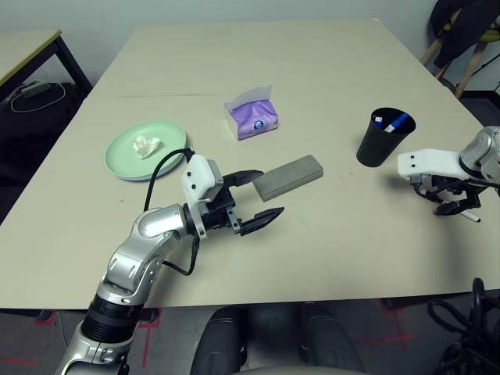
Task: Organize and tidy the items on the table.
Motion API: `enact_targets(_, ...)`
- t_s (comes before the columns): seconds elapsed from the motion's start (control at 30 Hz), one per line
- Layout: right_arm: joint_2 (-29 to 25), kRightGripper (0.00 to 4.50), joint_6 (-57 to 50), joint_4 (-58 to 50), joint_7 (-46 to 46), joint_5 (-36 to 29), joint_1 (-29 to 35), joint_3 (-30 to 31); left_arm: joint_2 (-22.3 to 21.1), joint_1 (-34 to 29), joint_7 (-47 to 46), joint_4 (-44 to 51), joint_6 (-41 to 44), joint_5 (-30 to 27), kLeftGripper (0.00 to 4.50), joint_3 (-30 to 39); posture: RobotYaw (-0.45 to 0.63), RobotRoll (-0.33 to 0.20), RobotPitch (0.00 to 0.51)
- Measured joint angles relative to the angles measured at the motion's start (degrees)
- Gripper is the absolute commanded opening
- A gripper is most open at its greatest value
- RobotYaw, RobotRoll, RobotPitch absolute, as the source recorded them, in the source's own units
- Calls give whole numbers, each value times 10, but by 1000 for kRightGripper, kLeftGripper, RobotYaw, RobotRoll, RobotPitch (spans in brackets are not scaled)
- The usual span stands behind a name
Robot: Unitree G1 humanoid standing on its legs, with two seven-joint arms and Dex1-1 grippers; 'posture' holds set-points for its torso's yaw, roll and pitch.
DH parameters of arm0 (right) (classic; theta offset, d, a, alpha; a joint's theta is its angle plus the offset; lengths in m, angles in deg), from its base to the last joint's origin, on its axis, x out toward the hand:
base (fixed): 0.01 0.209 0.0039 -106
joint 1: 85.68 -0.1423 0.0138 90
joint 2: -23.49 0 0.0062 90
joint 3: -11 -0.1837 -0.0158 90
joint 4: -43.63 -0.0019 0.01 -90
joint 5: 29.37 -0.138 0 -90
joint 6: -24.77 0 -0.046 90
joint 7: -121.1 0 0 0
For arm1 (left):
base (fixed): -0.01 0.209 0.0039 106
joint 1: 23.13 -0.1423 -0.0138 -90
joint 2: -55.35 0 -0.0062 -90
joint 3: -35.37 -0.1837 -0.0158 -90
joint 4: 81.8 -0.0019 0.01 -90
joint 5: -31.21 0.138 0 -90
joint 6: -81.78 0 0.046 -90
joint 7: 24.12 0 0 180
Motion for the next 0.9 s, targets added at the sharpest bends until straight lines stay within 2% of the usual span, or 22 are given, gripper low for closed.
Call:
enact_targets(0.03, -1, 4455, -7, -7, 1, 0, 4, -3, 0, 0, 1, 0, 0, 0, 4500, 0, 19, 0, 137)
enact_targets(0.13, -2, 3867, -25, -14, 2, -2, 15, -16, 0, 1, 4, 0, 0, 0, 4500, 0, 6, 0, 139)
enact_targets(0.47, 0, 106, -31, -28, 2, -19, 34, -21, 0, 2, 8, -4, -5, 0, 4500, -2, 9, 0, 132)
enact_targets(0.9, 0, 100, -12, -22, -3, -36, 35, -33, -3, 2, 8, -4, -5, 0, 4500, -5, 6, 0, 126)
